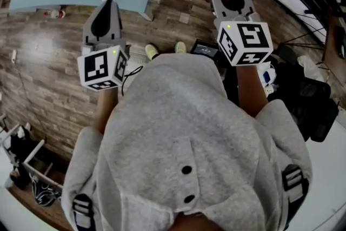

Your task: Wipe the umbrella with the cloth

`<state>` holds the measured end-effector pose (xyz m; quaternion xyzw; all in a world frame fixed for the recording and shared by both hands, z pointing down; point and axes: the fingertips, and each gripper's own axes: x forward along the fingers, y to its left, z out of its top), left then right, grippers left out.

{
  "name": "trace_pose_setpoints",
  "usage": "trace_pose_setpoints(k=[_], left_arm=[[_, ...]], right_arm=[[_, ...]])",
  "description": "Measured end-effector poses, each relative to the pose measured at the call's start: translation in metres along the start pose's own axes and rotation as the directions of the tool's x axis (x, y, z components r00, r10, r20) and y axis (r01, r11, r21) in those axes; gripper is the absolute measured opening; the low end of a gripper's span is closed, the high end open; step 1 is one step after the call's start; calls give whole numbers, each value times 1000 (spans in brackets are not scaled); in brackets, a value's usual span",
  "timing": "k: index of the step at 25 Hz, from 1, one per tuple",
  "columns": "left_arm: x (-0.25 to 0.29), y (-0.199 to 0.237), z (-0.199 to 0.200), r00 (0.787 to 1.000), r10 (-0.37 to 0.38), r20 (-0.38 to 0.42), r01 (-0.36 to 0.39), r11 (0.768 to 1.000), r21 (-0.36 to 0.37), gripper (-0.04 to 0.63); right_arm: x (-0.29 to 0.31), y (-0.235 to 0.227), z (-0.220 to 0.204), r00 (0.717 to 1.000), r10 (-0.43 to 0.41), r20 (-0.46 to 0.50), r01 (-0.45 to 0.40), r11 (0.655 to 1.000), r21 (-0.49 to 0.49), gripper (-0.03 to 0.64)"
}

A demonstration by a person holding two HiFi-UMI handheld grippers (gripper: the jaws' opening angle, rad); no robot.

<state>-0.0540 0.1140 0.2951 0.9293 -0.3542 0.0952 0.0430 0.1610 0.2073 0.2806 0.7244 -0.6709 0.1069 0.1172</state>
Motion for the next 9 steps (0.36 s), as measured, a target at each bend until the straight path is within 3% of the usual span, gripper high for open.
trace_pose_setpoints(k=[9], left_arm=[[14, -8, 10, 1000, -11, -2, 11, 1000, 10, 15]], right_arm=[[4, -8, 5, 1000, 10, 0, -10, 1000, -5, 74]])
